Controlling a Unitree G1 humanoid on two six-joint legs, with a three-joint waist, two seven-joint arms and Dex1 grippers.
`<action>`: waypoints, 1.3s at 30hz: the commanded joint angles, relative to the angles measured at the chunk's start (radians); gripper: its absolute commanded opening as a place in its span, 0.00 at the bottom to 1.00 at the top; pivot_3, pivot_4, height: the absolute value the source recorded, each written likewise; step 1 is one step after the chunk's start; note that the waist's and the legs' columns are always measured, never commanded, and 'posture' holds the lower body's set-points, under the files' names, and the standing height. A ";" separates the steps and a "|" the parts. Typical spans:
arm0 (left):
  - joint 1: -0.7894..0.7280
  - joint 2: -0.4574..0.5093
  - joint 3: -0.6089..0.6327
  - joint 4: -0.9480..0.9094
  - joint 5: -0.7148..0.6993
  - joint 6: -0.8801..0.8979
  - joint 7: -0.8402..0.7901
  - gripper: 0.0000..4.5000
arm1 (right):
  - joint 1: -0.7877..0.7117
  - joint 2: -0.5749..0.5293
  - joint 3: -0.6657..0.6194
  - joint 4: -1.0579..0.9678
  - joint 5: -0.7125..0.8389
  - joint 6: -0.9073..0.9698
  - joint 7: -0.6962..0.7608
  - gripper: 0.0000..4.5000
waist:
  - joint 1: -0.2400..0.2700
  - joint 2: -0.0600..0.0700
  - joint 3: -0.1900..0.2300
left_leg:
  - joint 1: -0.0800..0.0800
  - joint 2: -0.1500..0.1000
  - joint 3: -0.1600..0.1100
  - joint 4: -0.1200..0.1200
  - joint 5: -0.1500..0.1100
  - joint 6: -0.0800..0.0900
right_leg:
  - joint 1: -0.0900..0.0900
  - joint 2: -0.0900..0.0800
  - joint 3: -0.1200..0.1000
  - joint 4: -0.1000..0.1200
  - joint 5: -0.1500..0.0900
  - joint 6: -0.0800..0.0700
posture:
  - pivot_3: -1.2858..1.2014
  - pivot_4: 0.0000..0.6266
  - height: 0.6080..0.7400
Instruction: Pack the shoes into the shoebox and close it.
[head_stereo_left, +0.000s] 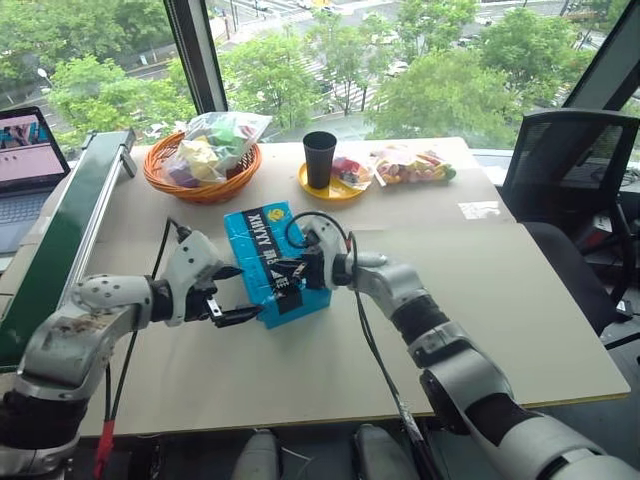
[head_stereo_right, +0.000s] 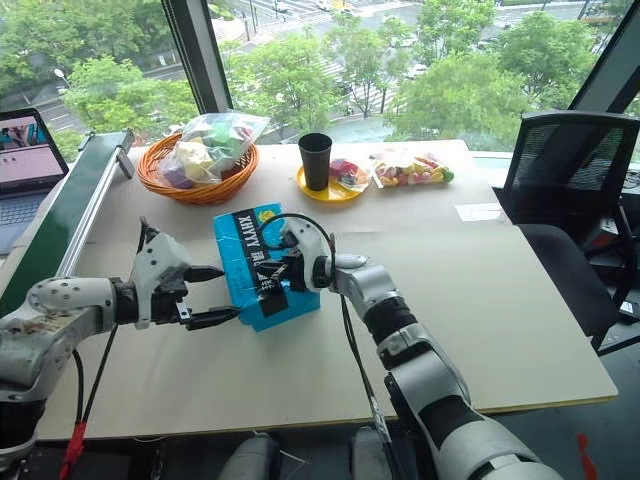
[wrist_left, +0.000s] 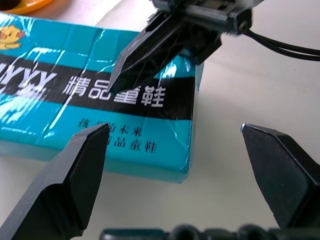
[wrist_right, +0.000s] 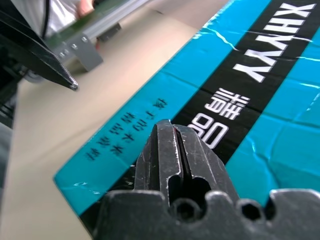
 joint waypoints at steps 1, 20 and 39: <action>0.018 0.008 0.018 -0.034 -0.006 0.003 0.028 1.00 | 0.033 -0.026 0.114 0.128 -0.199 -0.115 -0.032 0.01 | 0.002 -0.001 -0.003 | 0.002 0.001 0.001 -0.001 0.000 0.000 | 0.001 0.001 0.001 0.000 0.000 0.000 | 0.52 0.24 1.00; 0.043 -0.112 0.032 0.084 0.053 -0.259 0.115 1.00 | 0.387 -0.502 -0.330 -0.948 0.097 0.356 0.061 0.83 | 0.031 -0.003 -0.008 | -0.017 0.005 0.003 0.001 -0.001 -0.002 | -0.016 0.006 0.006 -0.001 0.004 -0.008 | 0.52 0.24 1.00; 0.339 -0.466 0.073 0.393 0.310 -0.687 0.544 1.00 | 0.914 -0.294 -0.513 -0.785 -0.053 -0.069 -0.358 0.99 | 0.037 -0.004 -0.008 | -0.009 0.005 0.009 0.003 -0.003 -0.001 | -0.008 0.005 0.012 -0.003 0.003 -0.003 | 0.52 0.24 1.00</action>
